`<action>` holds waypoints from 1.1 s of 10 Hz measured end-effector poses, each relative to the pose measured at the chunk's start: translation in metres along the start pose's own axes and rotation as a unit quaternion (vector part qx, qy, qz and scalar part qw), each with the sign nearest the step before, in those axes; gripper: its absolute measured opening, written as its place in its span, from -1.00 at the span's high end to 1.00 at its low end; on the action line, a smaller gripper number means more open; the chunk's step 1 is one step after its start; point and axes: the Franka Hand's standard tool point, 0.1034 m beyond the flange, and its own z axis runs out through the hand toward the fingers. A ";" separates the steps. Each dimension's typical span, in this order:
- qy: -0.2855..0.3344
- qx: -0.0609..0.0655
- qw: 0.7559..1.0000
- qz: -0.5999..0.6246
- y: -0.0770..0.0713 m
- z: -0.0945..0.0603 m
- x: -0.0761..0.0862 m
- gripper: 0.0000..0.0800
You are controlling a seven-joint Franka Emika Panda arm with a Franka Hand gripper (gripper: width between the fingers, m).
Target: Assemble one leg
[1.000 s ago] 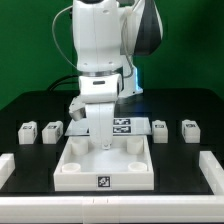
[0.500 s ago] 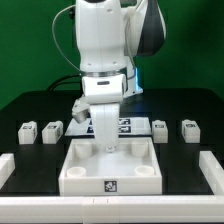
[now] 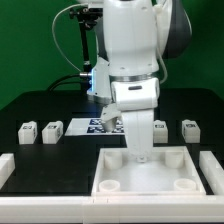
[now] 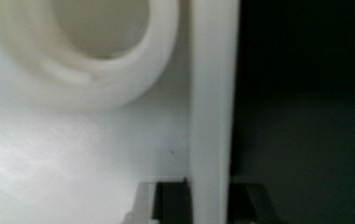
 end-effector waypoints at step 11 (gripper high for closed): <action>0.008 -0.004 1.000 -0.013 0.002 0.003 0.014 0.54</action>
Offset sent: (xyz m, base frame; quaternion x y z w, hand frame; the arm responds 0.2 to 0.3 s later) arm 0.0190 0.0197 -0.0061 -0.0313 0.0450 -0.0731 0.9958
